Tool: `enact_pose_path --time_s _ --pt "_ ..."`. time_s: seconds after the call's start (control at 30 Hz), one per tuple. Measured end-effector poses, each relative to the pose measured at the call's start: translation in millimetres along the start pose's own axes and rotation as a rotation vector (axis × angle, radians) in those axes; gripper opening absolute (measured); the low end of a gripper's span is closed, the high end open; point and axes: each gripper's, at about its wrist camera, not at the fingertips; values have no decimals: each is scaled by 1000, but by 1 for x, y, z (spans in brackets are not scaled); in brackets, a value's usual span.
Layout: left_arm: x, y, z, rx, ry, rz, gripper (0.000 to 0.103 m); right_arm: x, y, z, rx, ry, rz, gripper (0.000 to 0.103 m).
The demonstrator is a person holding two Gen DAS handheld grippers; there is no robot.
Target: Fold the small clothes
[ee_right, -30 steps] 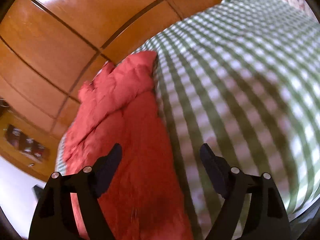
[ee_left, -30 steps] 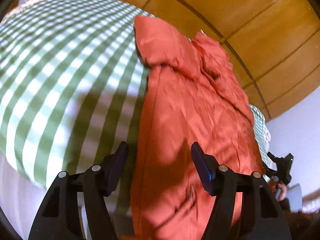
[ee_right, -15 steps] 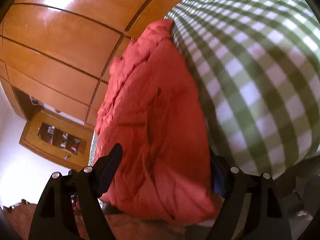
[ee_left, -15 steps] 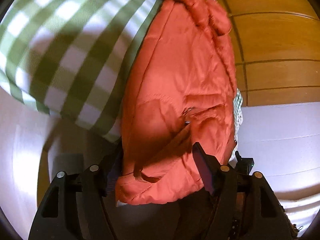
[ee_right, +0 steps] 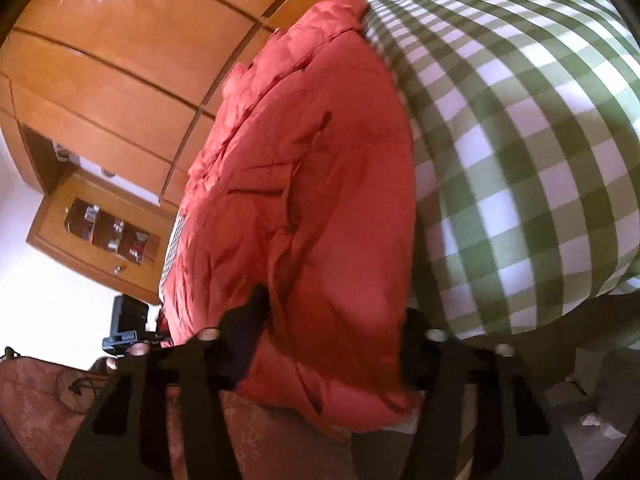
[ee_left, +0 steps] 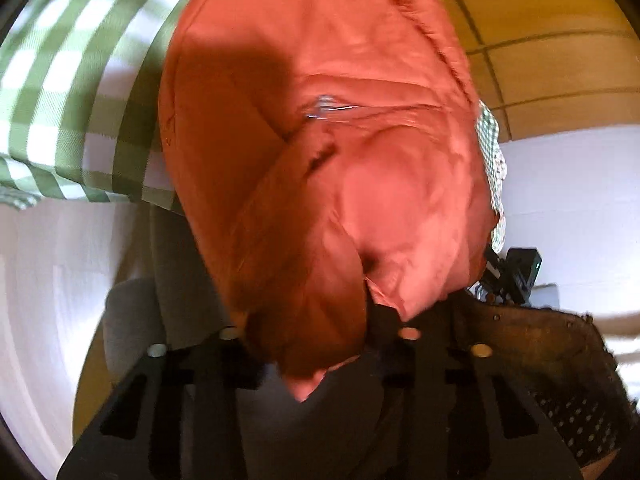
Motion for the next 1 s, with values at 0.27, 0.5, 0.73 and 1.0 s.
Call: enact_pose_path --time_s 0.27,0.5,0.73,1.0 --pt "51 30 31 -112 97 237 11 24 -13 -16 -16 -240 89 15" --pt "89 47 51 -173 226 406 9 41 -29 -60 71 -415 153 13" --pt "125 74 66 -202 433 503 9 71 -21 -92 132 -618 199 13" --pt "169 74 72 -212 605 638 9 84 -42 -113 131 -780 255 12"
Point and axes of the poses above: each gripper's, at about its wrist camera, not at the fingertips, and x roughly against the way its jaws point, z to its right, y to its underside, and after that the axes turned 12 degrees about -z, right-handed
